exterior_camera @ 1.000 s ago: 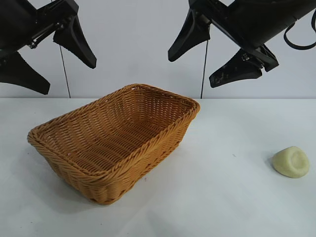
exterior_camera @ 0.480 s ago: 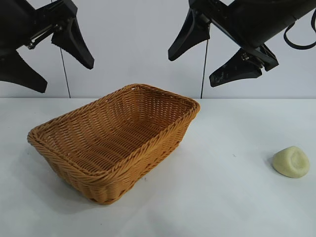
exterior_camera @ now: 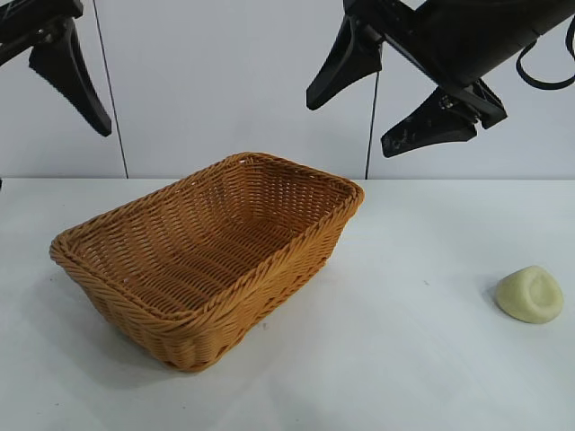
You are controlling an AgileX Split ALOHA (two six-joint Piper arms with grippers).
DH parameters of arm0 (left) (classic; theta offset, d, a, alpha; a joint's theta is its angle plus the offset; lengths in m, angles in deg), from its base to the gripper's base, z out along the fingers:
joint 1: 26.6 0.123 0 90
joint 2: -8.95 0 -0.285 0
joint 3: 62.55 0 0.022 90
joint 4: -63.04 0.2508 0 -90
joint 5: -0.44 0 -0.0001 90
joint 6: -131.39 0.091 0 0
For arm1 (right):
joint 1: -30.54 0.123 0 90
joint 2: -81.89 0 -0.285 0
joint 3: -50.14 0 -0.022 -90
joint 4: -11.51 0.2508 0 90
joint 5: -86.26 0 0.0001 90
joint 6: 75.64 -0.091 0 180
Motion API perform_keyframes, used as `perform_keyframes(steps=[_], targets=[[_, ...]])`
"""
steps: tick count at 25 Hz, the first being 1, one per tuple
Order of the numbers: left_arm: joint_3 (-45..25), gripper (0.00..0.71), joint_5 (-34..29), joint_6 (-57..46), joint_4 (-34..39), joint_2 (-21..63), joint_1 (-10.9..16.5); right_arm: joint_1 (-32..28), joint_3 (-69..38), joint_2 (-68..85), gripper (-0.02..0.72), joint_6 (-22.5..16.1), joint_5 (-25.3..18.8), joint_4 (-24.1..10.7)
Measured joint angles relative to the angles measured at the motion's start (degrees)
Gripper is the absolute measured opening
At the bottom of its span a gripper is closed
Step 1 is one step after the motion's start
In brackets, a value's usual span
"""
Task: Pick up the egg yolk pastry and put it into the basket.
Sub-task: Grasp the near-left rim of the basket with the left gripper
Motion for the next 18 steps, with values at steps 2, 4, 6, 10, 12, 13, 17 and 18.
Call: perform_keyframes(steps=[2,4,6,10,12,13,17,18], targets=[[-0.31,0.697,-0.27,-4.2,0.61,0.59,0.0,0.0,0.0,0.0,0.622,0.0,0.05,0.0],[-0.33,0.697,-0.27,-9.35,2.19,0.77,0.0,0.0,0.0,0.0,0.622,0.0,0.11,0.0],[-0.33,0.697,0.09,-14.35,4.59,0.77,0.0,0.0,0.0,0.0,0.622,0.0,0.11,0.0],[-0.37,0.697,0.61,-24.14,11.95,0.77,-1.67,0.0,0.0,0.0,0.622,0.0,0.11,0.0],[-0.58,0.697,0.55,-28.56,15.6,0.77,-4.76,0.0,0.0,0.0,0.622,0.0,0.11,0.0],[-0.63,0.697,0.6,-30.67,17.07,0.77,-6.72,0.0,0.0,0.0,0.622,0.0,0.11,0.0],[-0.63,0.697,2.0,-41.4,22.8,-1.07,-10.15,0.0,0.0,0.0,0.622,-0.32,0.11,0.0],[-0.63,0.697,2.83,-42.79,23.54,-2.15,-10.18,0.0,0.0,0.0,0.622,-0.38,0.11,0.0]])
